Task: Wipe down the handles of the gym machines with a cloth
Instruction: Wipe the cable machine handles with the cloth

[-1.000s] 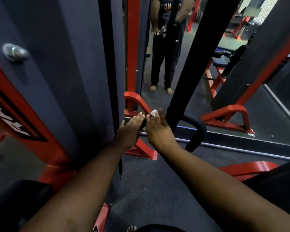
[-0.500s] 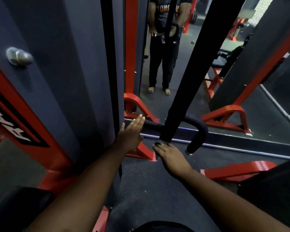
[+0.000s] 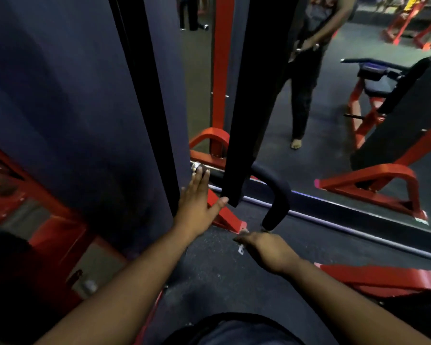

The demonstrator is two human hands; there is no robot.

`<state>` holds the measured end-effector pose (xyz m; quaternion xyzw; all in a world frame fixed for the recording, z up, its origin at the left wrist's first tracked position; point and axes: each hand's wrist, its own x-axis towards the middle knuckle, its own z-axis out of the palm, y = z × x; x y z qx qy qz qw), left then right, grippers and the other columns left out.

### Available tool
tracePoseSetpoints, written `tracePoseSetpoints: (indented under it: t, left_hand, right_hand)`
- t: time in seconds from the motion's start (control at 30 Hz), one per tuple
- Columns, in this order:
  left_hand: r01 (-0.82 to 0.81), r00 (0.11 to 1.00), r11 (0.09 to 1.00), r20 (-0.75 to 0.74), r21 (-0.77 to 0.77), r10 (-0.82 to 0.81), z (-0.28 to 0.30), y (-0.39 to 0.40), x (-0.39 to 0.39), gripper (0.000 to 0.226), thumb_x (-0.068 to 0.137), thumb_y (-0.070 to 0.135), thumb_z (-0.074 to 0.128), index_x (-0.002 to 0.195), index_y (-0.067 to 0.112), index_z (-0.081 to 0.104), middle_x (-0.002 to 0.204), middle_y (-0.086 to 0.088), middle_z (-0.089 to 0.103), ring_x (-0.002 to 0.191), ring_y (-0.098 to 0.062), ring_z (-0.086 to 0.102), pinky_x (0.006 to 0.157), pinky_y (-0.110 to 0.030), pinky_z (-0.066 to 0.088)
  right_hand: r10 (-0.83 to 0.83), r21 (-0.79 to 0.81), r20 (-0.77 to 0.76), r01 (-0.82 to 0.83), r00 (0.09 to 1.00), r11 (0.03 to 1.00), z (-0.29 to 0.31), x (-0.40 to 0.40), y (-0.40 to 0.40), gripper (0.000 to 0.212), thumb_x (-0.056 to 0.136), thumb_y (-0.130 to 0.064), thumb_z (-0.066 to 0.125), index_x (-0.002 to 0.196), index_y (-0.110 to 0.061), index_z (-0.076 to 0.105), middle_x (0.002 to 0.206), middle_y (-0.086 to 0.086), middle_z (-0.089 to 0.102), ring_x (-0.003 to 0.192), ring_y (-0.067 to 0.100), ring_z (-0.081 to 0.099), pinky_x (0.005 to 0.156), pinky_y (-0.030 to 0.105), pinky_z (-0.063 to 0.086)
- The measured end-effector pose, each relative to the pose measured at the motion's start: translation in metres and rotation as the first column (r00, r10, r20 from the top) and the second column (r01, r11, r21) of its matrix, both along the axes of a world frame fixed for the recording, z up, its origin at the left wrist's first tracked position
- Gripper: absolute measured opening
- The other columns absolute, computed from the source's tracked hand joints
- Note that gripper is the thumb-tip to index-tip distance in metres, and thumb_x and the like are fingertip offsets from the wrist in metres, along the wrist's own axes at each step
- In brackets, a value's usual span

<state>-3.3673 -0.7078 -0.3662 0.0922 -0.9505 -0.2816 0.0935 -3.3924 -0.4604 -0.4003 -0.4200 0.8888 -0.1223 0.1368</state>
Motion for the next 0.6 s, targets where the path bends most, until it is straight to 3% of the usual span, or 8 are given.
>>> tracePoseSetpoints:
  t: [0.23,0.4,0.6]
  left_hand:
    - [-0.274,0.948,0.9,-0.06,0.339,0.311,-0.007,0.108,0.009,0.108,0.086,0.087,0.035,0.165,0.02,0.006,0.173,0.0,0.003,0.158,-0.012,0.003,0.127,-0.05,0.018]
    - [-0.392,0.908,0.87,-0.025,0.298,0.418,0.002,0.145,0.013,0.114,0.082,0.093,0.03,0.165,0.019,0.006,0.173,-0.001,0.006,0.158,-0.015,0.007,0.125,-0.054,0.021]
    - [-0.428,0.886,0.839,-0.029,0.336,0.463,0.006,0.16,0.012,0.115,0.079,0.096,0.025,0.165,0.023,0.005,0.172,0.004,0.005,0.157,-0.01,0.006,0.126,-0.049,0.02]
  right_hand:
    - [0.326,-0.28,-0.117,-0.346,0.938,0.895,0.016,-0.036,0.058,0.034,0.093,-0.025,0.056,0.126,-0.028,0.066,0.117,-0.011,0.072,0.102,0.008,0.065,0.075,0.026,0.052]
    - [0.474,-0.14,-0.025,-0.472,0.88,0.87,0.023,-0.072,0.078,0.037,0.096,-0.029,0.053,0.13,-0.036,0.066,0.126,-0.013,0.07,0.118,0.008,0.063,0.084,0.033,0.054]
    - [0.507,-0.155,0.094,-0.491,0.857,0.857,0.031,-0.116,0.078,0.032,0.092,-0.042,0.046,0.111,-0.038,0.072,0.107,-0.02,0.073,0.096,0.002,0.067,0.079,0.037,0.055]
